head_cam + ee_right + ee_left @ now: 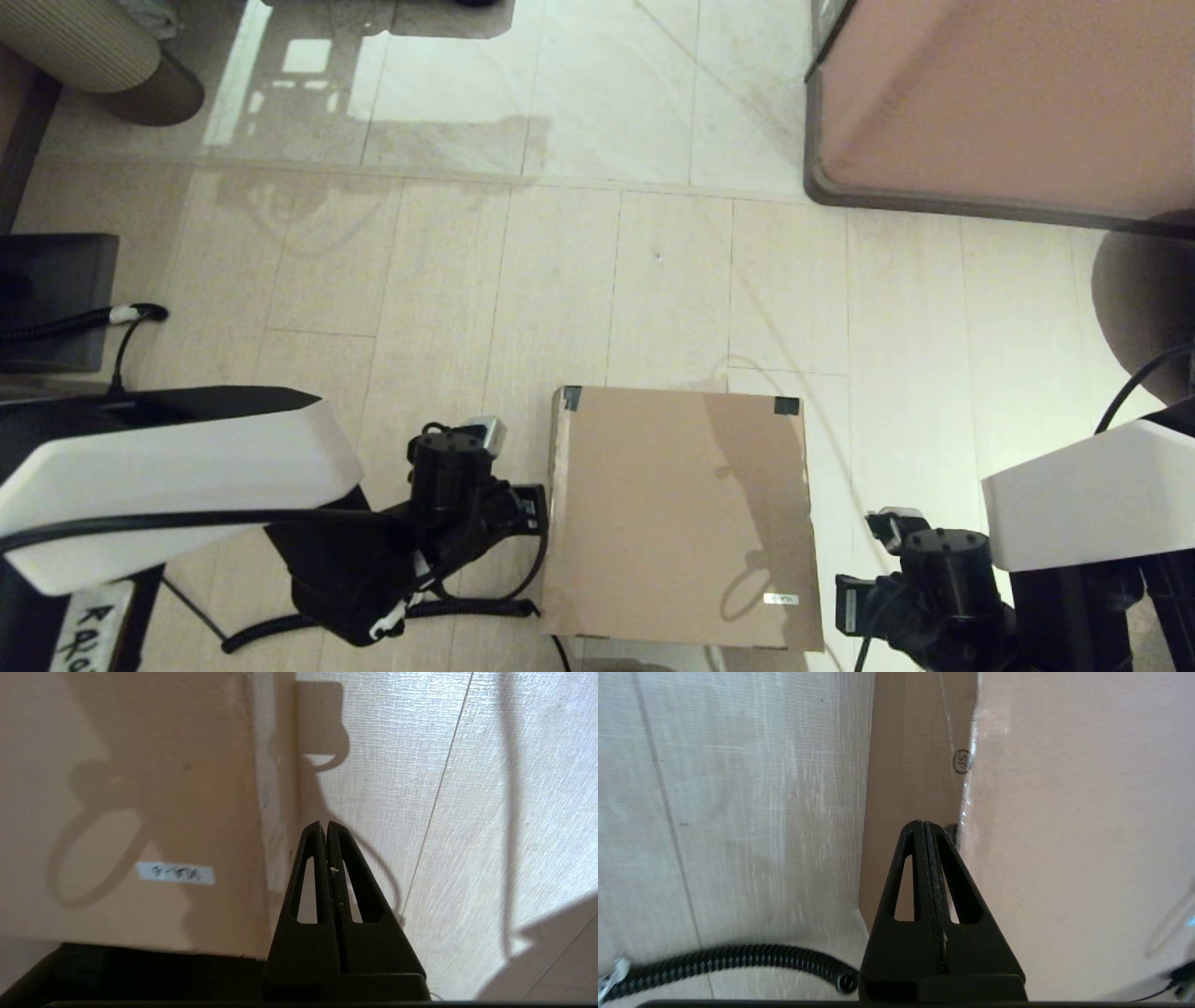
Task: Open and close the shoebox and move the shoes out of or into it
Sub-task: Open the shoe box
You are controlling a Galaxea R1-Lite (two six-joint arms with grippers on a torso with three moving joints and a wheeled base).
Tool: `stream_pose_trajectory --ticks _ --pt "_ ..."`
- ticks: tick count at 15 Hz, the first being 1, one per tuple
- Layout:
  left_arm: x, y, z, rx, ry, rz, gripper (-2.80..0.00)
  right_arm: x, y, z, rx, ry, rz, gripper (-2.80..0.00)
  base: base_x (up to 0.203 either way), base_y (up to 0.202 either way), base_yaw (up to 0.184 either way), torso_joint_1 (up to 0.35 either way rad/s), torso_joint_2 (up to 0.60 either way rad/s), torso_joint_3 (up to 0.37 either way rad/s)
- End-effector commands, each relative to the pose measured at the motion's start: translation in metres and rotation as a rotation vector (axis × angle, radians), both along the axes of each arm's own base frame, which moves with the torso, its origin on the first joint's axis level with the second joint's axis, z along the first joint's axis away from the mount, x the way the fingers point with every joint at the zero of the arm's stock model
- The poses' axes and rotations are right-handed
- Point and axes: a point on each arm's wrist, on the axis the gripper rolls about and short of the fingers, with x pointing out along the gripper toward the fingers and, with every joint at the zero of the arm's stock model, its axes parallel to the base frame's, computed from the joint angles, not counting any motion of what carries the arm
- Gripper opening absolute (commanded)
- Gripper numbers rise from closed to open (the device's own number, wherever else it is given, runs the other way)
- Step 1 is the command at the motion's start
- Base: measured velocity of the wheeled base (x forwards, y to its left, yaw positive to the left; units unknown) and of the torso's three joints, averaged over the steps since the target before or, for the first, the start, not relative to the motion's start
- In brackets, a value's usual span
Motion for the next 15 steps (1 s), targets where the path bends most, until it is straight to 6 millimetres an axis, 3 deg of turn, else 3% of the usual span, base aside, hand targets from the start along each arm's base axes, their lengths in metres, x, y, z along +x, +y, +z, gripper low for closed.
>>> stream_pose_trajectory --ticks 1,9,15 --pt "0.006 -0.003 -0.014 0.014 0.013 0.014 -2.8 0.007 0.001 -0.014 -0.02 0.011 -0.007 -2.8 0.0 0.0 0.0 0.0 0.0 0.0" --pt "0.004 -0.01 -0.026 0.026 0.039 -0.001 -2.8 0.03 0.016 -0.029 0.01 -0.032 0.027 -2.8 0.0 0.0 0.0 0.0 0.0 0.0" --pt "-0.005 -0.011 -0.011 0.006 0.026 -0.01 -2.8 0.005 0.011 -0.007 0.265 0.059 0.015 -2.8 0.0 0.0 0.0 0.0 0.0 0.0"
